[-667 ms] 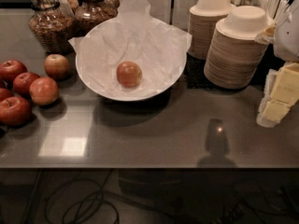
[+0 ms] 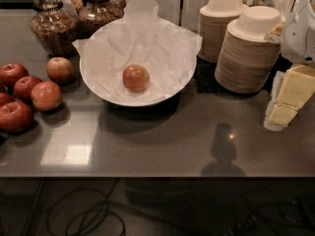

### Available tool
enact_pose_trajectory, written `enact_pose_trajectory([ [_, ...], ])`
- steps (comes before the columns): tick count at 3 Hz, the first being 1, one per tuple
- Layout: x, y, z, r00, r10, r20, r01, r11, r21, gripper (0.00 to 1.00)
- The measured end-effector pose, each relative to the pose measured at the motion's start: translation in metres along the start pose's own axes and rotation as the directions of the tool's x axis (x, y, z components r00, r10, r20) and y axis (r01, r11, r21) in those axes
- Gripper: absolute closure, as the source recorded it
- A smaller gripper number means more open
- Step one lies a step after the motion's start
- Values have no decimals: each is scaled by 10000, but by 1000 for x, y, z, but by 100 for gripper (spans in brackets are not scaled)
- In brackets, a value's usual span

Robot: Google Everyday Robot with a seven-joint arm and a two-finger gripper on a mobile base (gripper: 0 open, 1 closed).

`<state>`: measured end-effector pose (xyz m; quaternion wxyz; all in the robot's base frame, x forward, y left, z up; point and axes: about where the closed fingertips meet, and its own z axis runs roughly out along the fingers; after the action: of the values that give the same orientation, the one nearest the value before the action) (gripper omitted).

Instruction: Pick apple from white bowl

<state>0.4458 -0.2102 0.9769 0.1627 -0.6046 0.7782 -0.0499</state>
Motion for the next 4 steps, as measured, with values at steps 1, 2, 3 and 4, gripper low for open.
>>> enact_pose_trajectory([
  [1, -28, -8, 10, 9983, -116, 579, 124, 9998, -133, 0],
  [2, -87, -21, 15, 9819, -666, 1775, 714, 9972, -203, 0],
  [3, -141, -33, 15, 9469, -1158, 3001, 1228, 9924, -47, 0],
  [4, -141, -33, 15, 9468, -1157, 3003, 1227, 9924, -46, 0],
])
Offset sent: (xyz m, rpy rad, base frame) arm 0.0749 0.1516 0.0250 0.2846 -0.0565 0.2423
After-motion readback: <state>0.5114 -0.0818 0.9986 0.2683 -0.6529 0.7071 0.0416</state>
